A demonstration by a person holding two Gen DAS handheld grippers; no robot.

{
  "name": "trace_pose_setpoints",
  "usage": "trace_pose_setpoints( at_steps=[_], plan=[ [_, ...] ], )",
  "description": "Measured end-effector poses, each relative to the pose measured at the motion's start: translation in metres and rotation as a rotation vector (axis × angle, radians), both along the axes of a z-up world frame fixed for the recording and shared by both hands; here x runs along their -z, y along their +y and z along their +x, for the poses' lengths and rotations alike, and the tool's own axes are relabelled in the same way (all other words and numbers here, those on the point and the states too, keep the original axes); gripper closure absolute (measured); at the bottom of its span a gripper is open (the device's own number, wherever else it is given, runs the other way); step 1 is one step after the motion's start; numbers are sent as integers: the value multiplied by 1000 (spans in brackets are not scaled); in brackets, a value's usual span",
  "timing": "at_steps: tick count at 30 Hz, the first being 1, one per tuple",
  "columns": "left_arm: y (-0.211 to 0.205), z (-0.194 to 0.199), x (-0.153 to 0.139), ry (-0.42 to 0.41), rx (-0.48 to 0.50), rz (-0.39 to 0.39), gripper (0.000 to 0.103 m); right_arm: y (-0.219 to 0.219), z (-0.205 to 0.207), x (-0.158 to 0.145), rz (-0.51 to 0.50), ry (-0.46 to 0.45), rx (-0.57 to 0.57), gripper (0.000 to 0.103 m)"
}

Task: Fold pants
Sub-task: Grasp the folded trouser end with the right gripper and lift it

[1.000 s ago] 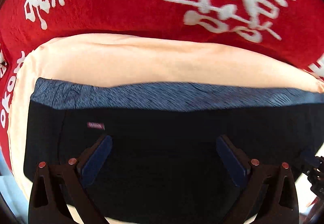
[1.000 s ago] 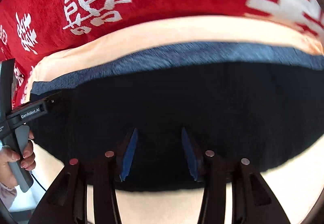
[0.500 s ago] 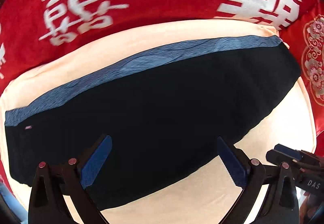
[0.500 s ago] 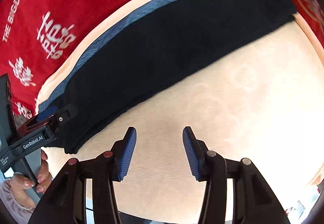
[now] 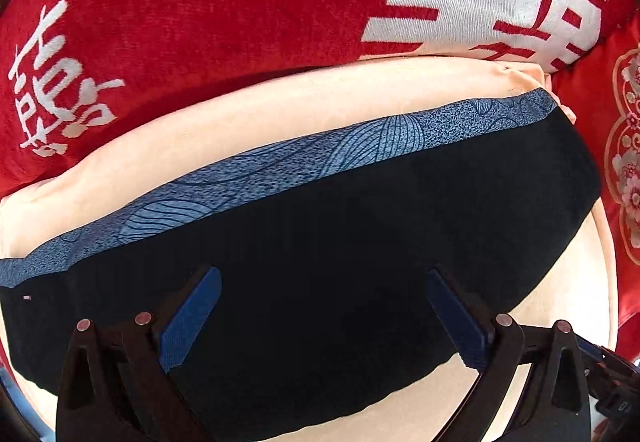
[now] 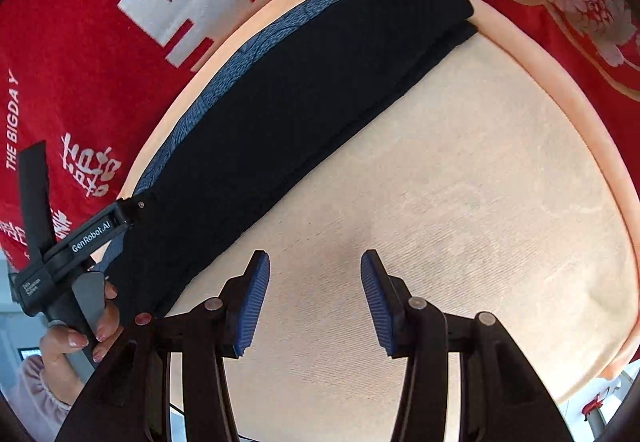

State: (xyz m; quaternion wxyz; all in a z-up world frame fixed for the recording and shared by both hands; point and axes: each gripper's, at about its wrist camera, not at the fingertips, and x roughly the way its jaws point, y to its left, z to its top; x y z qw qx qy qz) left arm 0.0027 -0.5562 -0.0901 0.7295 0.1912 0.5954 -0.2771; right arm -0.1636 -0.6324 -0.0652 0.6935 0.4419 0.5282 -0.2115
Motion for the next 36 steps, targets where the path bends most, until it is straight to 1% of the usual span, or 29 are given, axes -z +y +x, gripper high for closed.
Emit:
trace_pose_setpoints(
  at_steps=[4,6,10,13,16,18,20,25,26,27,28,30,31,32,33,34,36],
  plan=[
    [-13,-2,4,4,-13,-2,0,-23,-11,3,21,-39,67,51],
    [-19,-3,8,-4,-4,13,0,-36,-15,5,34,-67,110,51],
    [-29,-8,25,-4,-1,54,0,-61,-23,11,77,-146,208,51],
    [-27,-10,29,-10,-23,43,0,-76,-28,16,76,-209,272,51],
    [-30,-11,30,-23,-20,49,0,-87,-29,26,91,-256,321,51],
    [-44,-10,38,-29,-18,52,0,-92,-30,34,104,-277,345,51],
    [-49,-10,41,-32,-17,50,0,-95,-31,38,100,-328,379,51],
    [-46,-11,41,-43,-19,42,0,-103,-27,45,64,-438,423,51],
    [-46,-12,43,-45,-18,40,0,-104,-24,45,49,-453,424,50],
    [-47,-12,44,-45,-16,37,0,-105,-18,44,37,-466,415,47],
    [-48,-12,45,-42,-13,35,0,-106,-11,44,37,-463,400,47],
    [-48,-9,46,-19,-15,35,0,-110,1,46,78,-457,381,45],
    [-49,-7,43,-6,-23,36,5,-113,4,47,108,-444,384,49],
    [-49,-6,40,-1,-28,28,21,-115,5,48,142,-428,390,68],
    [-50,-7,33,6,-26,9,27,-117,4,48,153,-424,391,90],
    [-52,-8,27,12,-18,-9,33,-117,3,45,158,-430,386,90],
    [-57,-15,16,6,-3,-59,33,-113,5,33,132,-441,341,90]
  ],
)
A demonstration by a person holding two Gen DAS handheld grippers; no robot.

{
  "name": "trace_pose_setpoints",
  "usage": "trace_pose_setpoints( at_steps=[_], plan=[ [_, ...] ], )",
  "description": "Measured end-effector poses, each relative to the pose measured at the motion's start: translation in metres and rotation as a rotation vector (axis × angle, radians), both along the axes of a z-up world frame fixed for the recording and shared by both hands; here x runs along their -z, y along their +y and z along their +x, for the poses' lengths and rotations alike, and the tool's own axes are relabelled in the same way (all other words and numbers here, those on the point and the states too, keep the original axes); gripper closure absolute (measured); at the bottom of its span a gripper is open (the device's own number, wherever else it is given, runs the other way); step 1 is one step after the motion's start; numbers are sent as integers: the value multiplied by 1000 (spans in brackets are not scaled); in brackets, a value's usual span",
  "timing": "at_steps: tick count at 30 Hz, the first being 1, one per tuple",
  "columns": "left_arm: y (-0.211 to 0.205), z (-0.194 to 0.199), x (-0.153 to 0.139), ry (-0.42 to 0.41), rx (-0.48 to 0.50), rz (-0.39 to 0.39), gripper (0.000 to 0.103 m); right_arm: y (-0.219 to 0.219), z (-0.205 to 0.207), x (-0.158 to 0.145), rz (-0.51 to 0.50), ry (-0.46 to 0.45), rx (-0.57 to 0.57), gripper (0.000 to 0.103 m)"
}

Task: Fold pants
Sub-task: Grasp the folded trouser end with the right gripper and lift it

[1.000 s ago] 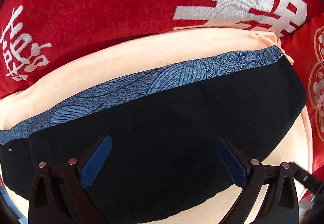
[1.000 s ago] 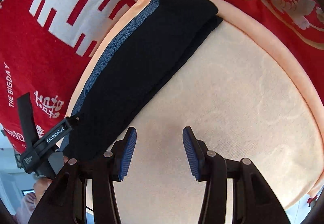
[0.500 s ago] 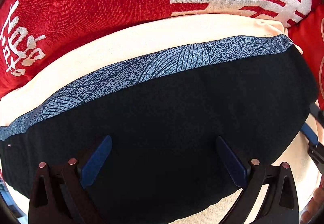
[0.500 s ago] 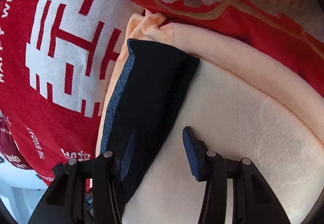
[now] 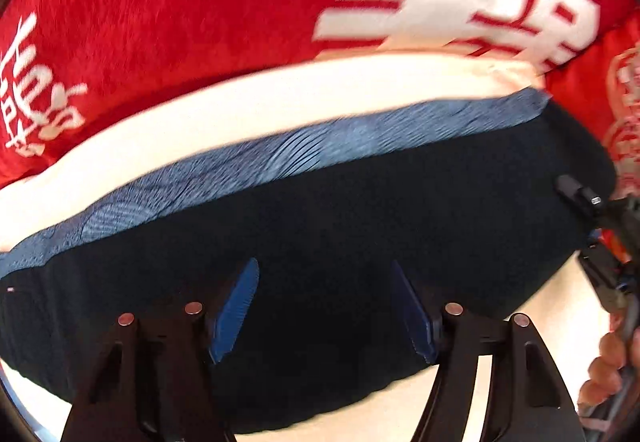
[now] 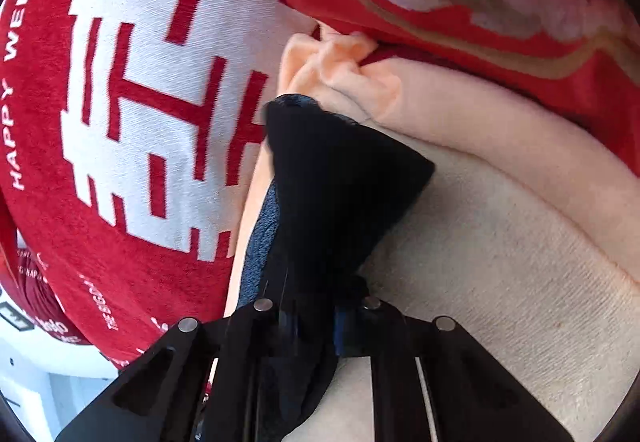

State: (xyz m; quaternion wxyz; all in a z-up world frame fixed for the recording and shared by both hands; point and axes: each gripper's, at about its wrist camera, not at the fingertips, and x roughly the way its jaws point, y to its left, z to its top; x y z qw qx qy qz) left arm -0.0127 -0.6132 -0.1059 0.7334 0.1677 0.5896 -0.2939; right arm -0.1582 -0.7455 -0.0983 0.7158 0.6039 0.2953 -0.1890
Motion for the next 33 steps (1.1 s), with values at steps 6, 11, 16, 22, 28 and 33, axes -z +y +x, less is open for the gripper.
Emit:
trace_pose_setpoints(
  at_steps=[6,11,16,22,28,33],
  plan=[
    [-13,-25,26,-11,9,-37,32,15,11,-30,-53,-54,-66,90],
    [-10,-29,27,-10,5,-64,32,31,26,-53,-142,-37,-136,90],
    [-4,-22,32,-3,19,-97,32,55,45,-80,-250,-6,-231,90],
    [14,-4,26,61,83,-137,32,101,70,-110,-393,47,-351,90],
    [103,45,-6,17,-7,-147,30,165,100,-126,-540,125,-480,90],
    [194,83,-12,-42,-52,-79,16,249,142,-103,-652,246,-616,87]
  ],
)
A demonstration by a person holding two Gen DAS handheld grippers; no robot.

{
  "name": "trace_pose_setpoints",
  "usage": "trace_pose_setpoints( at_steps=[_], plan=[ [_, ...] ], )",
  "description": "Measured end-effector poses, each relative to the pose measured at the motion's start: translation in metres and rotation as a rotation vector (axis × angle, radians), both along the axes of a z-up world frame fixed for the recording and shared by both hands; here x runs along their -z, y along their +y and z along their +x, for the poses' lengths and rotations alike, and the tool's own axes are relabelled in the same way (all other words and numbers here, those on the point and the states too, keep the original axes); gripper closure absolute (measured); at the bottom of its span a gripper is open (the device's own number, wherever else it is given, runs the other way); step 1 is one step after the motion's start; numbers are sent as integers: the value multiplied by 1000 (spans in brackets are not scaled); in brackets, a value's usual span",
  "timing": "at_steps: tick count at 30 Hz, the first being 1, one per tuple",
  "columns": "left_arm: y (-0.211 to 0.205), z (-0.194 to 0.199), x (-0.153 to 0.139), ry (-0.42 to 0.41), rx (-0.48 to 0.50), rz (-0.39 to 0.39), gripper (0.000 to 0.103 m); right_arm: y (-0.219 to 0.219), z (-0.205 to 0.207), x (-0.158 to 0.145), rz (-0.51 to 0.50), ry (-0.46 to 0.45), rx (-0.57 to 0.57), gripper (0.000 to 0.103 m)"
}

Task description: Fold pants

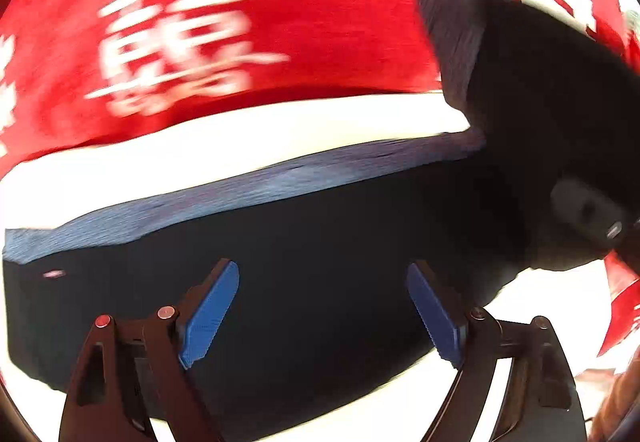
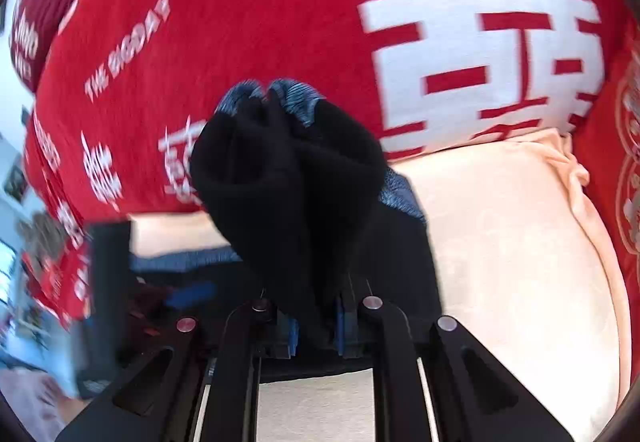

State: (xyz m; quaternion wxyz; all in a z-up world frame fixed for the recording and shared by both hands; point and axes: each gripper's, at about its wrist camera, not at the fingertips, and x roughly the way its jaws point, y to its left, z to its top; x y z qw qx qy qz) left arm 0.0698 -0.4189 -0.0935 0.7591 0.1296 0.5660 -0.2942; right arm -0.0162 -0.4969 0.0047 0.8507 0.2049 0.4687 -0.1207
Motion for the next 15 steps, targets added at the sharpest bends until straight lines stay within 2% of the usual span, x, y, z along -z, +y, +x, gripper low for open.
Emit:
trace_pose_setpoints(
  at_steps=[5,7,8,9,10,11,12,15],
  plan=[
    [77,32,16,11,-105,58,16,93,23,65,-147,181,-146,81],
    [98,41,26,20,-137,67,16,123,26,87,-267,256,-201,80],
    [106,45,29,25,-147,69,16,139,25,96,-372,289,-236,78],
    [110,43,30,30,-155,68,16,151,23,98,-443,301,-264,71],
    [116,46,32,38,-163,63,16,159,22,98,-471,303,-288,64],
    [118,48,34,41,-165,58,16,164,20,94,-453,293,-308,51],
    [121,50,34,43,-165,53,16,166,18,89,-424,282,-316,47],
    [125,53,31,44,-154,48,16,160,8,66,-312,248,-294,47]
  ],
)
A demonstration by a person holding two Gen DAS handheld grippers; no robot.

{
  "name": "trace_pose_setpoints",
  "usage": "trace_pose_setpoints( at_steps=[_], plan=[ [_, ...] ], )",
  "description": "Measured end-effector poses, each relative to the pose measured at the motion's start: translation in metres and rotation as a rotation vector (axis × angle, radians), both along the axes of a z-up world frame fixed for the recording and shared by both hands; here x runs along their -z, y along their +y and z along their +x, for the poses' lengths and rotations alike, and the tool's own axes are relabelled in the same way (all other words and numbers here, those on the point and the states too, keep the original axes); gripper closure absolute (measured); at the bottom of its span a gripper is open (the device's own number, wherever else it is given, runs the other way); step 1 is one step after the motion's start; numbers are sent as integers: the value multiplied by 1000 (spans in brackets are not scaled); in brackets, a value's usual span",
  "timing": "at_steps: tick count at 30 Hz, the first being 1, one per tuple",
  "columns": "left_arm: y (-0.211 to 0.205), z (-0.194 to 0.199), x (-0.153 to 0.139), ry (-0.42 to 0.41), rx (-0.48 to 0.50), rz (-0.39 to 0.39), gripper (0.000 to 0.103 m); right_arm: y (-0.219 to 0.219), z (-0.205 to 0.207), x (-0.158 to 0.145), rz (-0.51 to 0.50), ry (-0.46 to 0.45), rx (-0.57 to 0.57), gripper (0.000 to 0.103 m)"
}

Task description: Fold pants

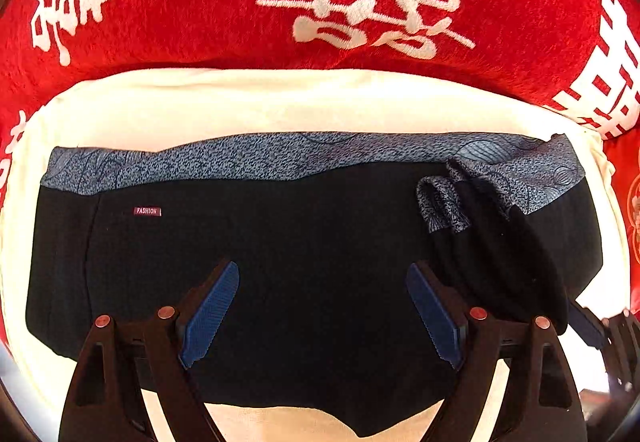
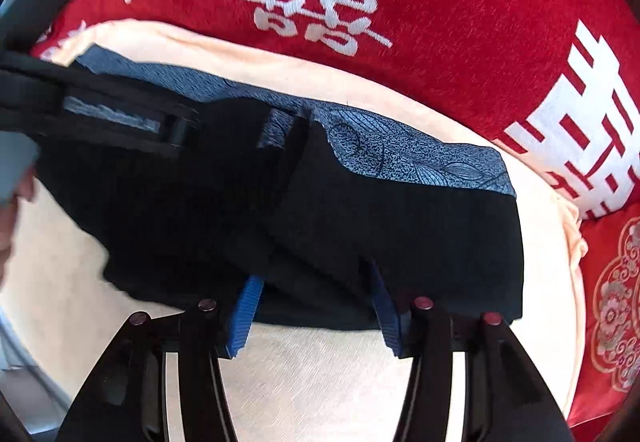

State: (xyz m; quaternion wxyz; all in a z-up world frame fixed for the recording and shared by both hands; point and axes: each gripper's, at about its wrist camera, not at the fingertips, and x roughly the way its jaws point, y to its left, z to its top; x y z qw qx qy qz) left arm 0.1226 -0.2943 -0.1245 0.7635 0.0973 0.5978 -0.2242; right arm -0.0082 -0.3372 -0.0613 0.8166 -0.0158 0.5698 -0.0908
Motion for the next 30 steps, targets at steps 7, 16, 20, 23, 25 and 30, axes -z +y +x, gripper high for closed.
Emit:
trace_pose_setpoints(
  at_steps=[7,16,20,23,25,30],
  plan=[
    [-27,5,19,39,60,24,16,-83,-30,-13,662,-92,359,47],
    [-53,-13,49,39,82,46,16,-108,-46,54,1149,-193,699,47],
    [-57,-16,55,38,84,50,16,-109,-47,71,1236,-200,753,47],
    [-61,-16,50,31,87,55,16,-112,-58,63,1254,-232,764,47],
    [-60,-16,51,24,90,57,16,-115,-57,61,1228,-220,764,47],
    [-59,-20,41,31,78,53,16,-122,-51,77,1301,-262,808,48]
  ],
)
